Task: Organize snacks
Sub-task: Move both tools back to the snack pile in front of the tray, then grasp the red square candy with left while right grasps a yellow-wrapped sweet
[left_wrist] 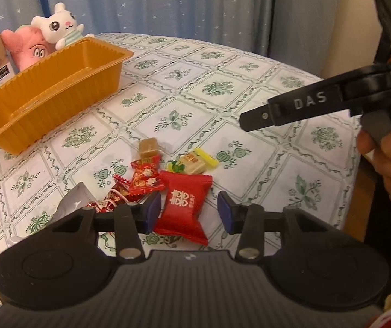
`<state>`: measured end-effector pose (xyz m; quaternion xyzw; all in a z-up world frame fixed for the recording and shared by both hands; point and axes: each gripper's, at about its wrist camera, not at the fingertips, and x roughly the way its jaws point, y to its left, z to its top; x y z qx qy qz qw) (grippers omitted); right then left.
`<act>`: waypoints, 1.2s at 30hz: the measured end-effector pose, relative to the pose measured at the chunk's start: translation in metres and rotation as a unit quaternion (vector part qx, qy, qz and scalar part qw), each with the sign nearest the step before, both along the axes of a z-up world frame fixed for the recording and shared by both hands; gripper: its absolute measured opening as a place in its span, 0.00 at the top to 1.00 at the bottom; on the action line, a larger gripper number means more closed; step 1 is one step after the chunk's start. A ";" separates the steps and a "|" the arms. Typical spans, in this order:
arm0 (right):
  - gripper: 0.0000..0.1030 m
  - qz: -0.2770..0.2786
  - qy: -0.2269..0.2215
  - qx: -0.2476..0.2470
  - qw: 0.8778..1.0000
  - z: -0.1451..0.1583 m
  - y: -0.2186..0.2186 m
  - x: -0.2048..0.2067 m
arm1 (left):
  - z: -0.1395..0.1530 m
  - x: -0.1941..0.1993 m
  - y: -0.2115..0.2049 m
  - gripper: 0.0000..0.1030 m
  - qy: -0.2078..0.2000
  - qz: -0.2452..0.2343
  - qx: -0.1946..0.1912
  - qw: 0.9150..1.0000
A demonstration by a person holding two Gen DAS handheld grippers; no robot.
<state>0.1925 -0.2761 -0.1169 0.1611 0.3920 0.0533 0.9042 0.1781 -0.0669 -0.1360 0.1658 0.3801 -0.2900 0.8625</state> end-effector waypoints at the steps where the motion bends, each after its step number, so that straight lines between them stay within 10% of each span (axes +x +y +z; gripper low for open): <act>1: 0.45 0.001 -0.001 -0.001 1.000 0.000 0.000 0.000 | -0.001 0.000 0.000 0.69 -0.003 0.004 0.004 1.000; 13: 0.45 0.087 -0.005 -0.020 0.996 -0.003 0.025 0.001 | 0.021 -0.013 0.027 0.77 -0.039 0.087 -0.030 0.995; 24: 0.45 0.223 -0.043 -0.166 0.960 -0.021 0.081 0.007 | 0.030 -0.010 0.069 0.77 -0.044 0.173 -0.066 0.982; 36: 0.57 0.241 -0.055 -0.156 0.956 -0.024 0.091 0.027 | 0.025 -0.008 0.079 0.77 -0.037 0.192 -0.082 0.977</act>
